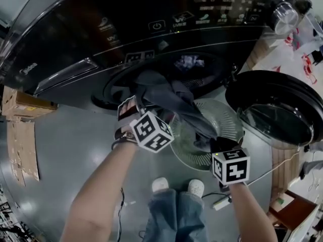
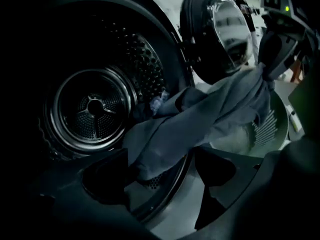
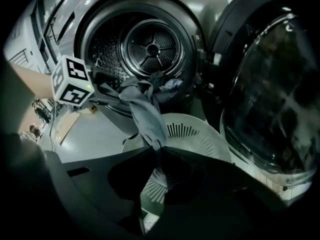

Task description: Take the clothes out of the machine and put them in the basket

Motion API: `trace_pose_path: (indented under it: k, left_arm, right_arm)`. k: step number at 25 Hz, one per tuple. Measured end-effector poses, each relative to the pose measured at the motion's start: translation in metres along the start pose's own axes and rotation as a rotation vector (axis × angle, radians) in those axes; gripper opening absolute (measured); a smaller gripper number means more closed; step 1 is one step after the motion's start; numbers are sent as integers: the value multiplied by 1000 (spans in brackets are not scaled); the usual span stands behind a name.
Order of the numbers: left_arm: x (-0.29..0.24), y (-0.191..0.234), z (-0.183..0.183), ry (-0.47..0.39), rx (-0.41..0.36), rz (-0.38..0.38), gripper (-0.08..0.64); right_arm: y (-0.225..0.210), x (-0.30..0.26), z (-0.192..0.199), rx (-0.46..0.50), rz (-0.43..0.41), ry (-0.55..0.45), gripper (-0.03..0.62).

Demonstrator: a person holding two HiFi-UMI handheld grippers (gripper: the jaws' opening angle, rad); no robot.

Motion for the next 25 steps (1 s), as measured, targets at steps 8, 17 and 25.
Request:
trace_pose_path:
  k: [8,17,25]
  left_arm:
    - [-72,34,-5,81,-182,-29,518]
    - [-119,34,-4,209,-170,160,571]
    - [-129,17,8,377,-219,300,419]
  right_arm:
    - [-15,-34,15,3,33,109,46]
    - [0,-72,43,22,-50,455,46]
    - [1,-97,34,330,-94,554,46]
Point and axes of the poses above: the fingertips, and each gripper's own axes: x backward along the fingers, y to its left, z out of its underside, the point moved 2 cm from there along x, backward along the fingers, and after that the axes turned 14 degrees about x, right-handed, at the moved point
